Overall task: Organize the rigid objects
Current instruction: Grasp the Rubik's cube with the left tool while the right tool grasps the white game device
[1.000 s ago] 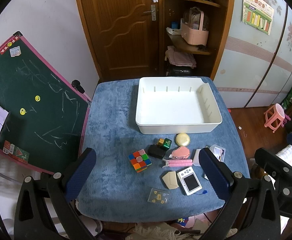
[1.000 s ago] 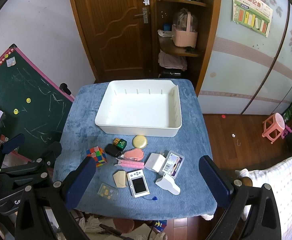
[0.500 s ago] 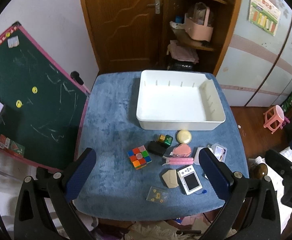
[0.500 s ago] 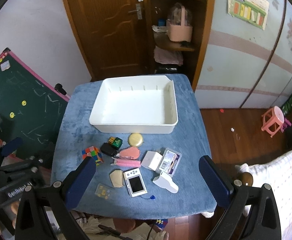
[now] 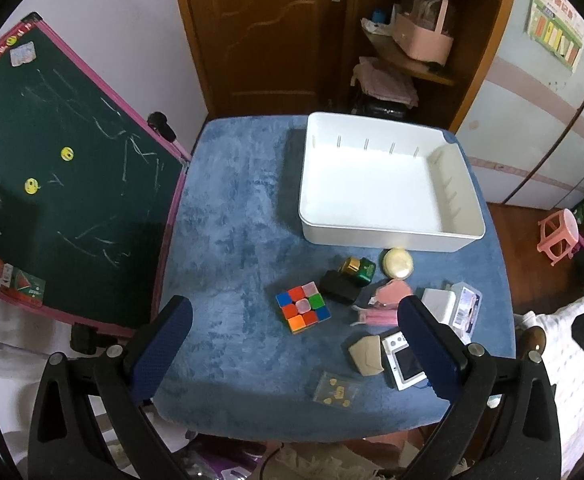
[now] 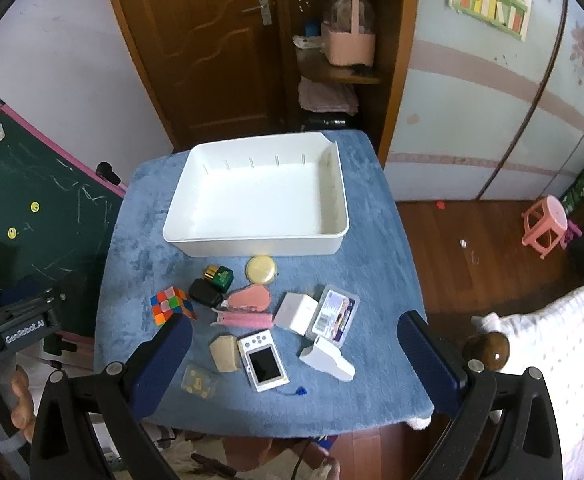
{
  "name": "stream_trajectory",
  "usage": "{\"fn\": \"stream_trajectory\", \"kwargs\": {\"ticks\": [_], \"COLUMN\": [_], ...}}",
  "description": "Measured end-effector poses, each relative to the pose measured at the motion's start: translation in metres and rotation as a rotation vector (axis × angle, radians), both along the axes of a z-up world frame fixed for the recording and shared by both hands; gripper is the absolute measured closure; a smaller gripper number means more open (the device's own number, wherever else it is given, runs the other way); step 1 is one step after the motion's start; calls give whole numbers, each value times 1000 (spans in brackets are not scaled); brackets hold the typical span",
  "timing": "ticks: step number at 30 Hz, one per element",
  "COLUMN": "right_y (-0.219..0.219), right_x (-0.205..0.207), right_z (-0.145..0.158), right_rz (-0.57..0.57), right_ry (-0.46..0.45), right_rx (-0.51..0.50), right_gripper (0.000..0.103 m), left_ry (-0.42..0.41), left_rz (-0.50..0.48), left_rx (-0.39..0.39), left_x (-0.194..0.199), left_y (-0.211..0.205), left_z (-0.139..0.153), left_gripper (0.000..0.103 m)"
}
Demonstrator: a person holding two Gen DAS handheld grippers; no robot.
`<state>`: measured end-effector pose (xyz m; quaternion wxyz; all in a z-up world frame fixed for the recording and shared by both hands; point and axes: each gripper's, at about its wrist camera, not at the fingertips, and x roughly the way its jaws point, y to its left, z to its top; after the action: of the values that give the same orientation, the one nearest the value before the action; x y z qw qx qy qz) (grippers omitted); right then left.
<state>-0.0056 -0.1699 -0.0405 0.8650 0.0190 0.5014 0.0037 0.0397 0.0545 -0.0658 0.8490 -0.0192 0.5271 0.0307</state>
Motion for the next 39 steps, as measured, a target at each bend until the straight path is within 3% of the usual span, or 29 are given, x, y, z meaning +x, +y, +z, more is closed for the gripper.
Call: {"fn": "stream_trajectory", "kwargs": {"ticks": [4,9,13,18,22,27,32,36,39], "right_y": [9,19,27,37,44,57,78,86,90], "right_x": [3,9,12,9,4,-4,-2,2,7], "right_z": [-8,-41,-87,-155,-200,-226,-251,-263,-270], "right_rz": [34,73,109,121,138,187,265,294,318], "right_ry": [-40,-27,61,197,283,315,331,333,342], "right_rx": [-34,-42,-10,39,76,57,-39,-107,-110], "right_gripper": [1,1,10,13,27,27,27,32,41], "left_ry": [49,128,185,284,332,390,429,457,480], "left_rz": [-25,-42,-44,-16,0,37,79,98,110], "left_rx": [-21,-49,-60,-84,-94,-114,-103,-97,-89], "left_x": [9,25,39,57,70,80,84,88,92], "left_y": [3,6,10,16,16,17,20,23,25], "left_z": [-22,-60,-93,-140,-168,-195,-212,-221,-228], "left_gripper": [1,1,1,1,1,1,2,2,2]}}
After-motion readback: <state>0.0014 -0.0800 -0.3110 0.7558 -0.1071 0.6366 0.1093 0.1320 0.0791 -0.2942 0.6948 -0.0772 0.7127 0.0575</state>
